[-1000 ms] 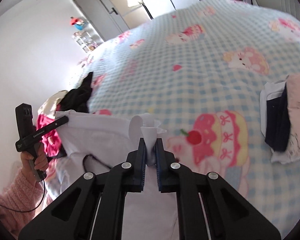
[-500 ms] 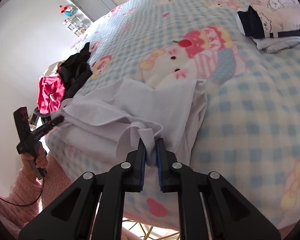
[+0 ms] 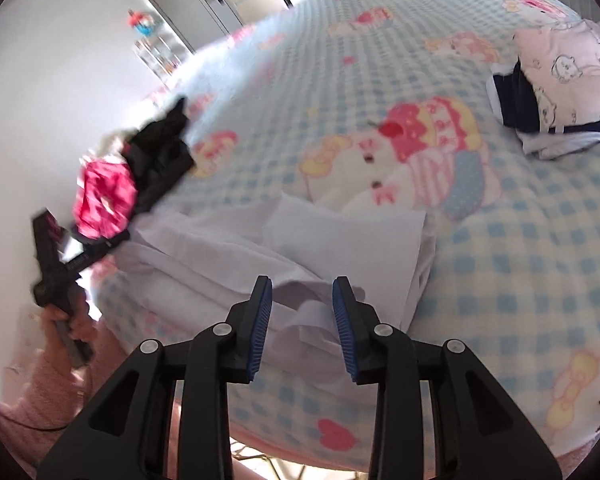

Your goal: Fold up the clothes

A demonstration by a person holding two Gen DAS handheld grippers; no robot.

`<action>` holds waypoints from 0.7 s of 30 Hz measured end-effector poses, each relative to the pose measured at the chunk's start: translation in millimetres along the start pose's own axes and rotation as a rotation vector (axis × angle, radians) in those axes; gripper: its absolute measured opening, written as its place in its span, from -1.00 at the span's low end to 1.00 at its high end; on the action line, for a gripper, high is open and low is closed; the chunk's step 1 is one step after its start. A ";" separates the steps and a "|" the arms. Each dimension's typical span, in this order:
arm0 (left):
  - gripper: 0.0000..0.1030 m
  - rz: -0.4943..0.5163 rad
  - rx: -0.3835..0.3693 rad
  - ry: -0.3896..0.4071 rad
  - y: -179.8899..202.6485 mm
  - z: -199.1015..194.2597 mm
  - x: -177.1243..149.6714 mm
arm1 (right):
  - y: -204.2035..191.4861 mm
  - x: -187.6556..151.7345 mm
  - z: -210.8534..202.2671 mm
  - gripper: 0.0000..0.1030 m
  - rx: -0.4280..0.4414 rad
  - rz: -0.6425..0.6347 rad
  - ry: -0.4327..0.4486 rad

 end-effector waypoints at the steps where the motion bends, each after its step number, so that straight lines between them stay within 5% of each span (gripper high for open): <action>1: -0.46 0.018 0.014 -0.012 1.4 -1.3 -5.2 | 1.4 -2.2 3.4 -0.37 -0.016 0.002 -0.011; 5: -0.36 0.057 0.075 -0.067 -5.8 -10.6 -34.2 | 7.0 -11.1 16.5 -0.44 -0.079 0.012 -0.053; 15: -0.34 0.063 -0.010 -0.073 4.2 -5.4 -38.6 | 4.5 -21.2 18.9 -0.28 -0.171 -0.020 -0.062; 18: -0.71 0.086 0.056 -0.055 10.5 -7.2 -40.5 | 2.5 -22.5 27.2 -0.44 -0.190 -0.023 -0.069; 21: -0.75 0.107 0.115 0.028 8.7 -25.3 -43.6 | 3.4 -24.7 15.7 -0.57 -0.205 -0.019 -0.023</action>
Point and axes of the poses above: each gripper's, at about its wrist camera, not at the fingertips, and z roughly the way its jaws point, y to its right, x to its top, the point moved 9 cm from there along z, roughly the way its jaws point, and after that the axes turned 11 degrees about -y, right-handed, at the moved point
